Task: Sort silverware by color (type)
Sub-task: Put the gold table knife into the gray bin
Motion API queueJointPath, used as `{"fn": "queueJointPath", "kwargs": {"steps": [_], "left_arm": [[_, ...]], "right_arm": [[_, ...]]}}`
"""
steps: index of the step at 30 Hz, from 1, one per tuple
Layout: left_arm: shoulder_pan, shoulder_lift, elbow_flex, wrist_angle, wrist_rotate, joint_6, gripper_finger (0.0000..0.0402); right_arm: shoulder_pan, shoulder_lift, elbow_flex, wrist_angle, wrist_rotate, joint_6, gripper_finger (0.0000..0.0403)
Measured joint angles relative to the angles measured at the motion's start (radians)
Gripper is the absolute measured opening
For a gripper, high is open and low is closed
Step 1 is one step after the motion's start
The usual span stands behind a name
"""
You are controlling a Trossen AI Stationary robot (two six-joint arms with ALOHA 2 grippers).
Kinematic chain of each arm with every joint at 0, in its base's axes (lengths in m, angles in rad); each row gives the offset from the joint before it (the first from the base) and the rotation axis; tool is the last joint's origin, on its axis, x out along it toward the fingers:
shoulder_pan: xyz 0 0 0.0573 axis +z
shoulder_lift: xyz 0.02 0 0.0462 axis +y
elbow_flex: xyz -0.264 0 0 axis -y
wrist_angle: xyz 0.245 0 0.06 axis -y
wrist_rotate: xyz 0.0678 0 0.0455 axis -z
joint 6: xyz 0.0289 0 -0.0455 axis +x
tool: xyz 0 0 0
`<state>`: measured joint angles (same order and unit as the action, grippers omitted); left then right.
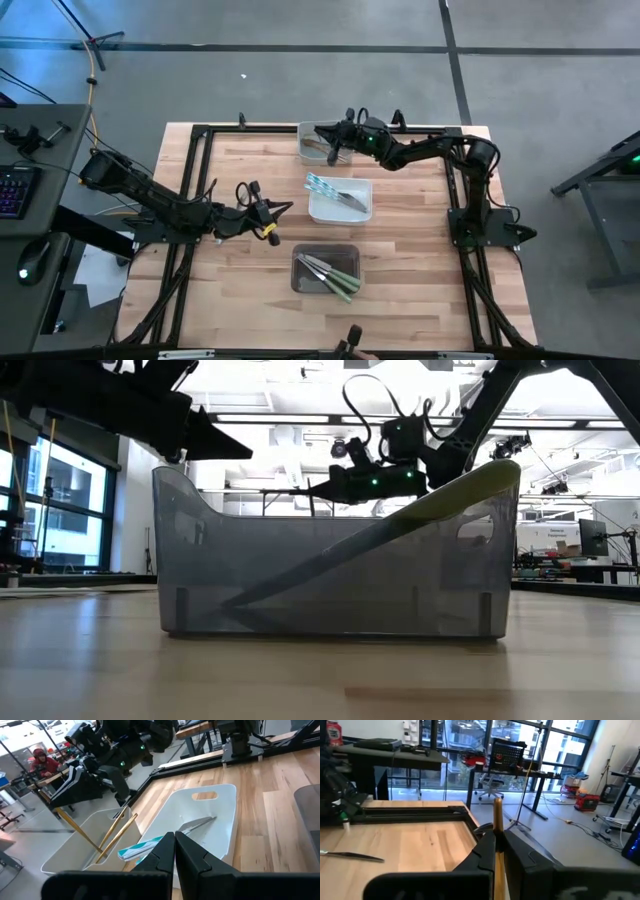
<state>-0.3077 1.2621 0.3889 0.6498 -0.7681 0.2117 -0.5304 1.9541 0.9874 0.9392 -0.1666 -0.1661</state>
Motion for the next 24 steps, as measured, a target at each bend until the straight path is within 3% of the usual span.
{"fn": "queueJointPath", "kwargs": {"steps": [10,24], "left_arm": [[0.0,0.0,0.0,-0.002,0.0,-0.001,0.0003],[-0.001,0.0,0.0,-0.008,0.0,-0.002,0.0003]], "right_arm": [[-0.001,-0.047,-0.004,-0.086,0.002,-0.02,0.0],[-0.035,-0.227,-0.002,-0.526,0.009,-0.026,0.0]]}}
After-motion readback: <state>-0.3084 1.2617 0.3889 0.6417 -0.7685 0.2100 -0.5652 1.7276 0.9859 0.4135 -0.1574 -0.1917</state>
